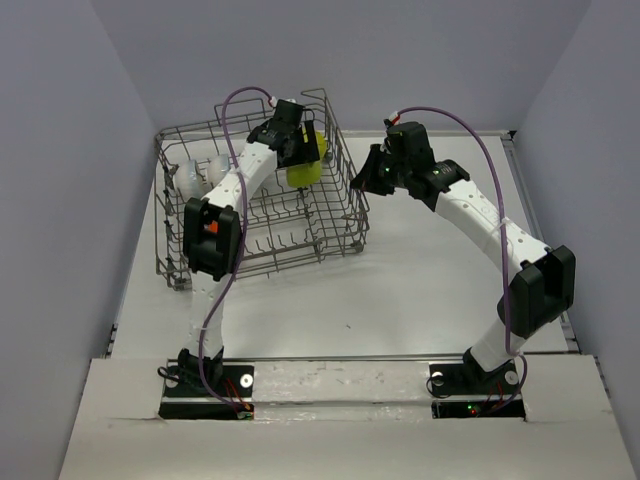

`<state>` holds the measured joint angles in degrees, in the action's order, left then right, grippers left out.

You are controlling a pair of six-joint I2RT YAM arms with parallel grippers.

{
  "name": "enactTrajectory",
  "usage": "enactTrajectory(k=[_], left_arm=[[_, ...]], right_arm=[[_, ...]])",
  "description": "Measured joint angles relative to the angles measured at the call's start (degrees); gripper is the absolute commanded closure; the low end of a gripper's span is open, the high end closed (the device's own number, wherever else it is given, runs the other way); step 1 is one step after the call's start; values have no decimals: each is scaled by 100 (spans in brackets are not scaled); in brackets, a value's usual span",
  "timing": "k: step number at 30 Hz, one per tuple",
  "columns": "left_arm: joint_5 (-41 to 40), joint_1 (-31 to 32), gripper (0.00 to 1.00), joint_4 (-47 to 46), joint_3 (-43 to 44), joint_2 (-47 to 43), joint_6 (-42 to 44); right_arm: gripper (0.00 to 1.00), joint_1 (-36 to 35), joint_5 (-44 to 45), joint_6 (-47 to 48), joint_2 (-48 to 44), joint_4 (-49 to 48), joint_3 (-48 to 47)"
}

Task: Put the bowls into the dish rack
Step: Place the upside down bowl on the dish rack.

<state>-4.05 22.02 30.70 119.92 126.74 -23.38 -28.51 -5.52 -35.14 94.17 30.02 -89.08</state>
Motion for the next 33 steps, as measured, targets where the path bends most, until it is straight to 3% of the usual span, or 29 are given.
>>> enactTrajectory(k=[33], left_arm=[[57,264,12,-11,348,103,46]], right_arm=[[99,7,-4,-2,0,0,0]])
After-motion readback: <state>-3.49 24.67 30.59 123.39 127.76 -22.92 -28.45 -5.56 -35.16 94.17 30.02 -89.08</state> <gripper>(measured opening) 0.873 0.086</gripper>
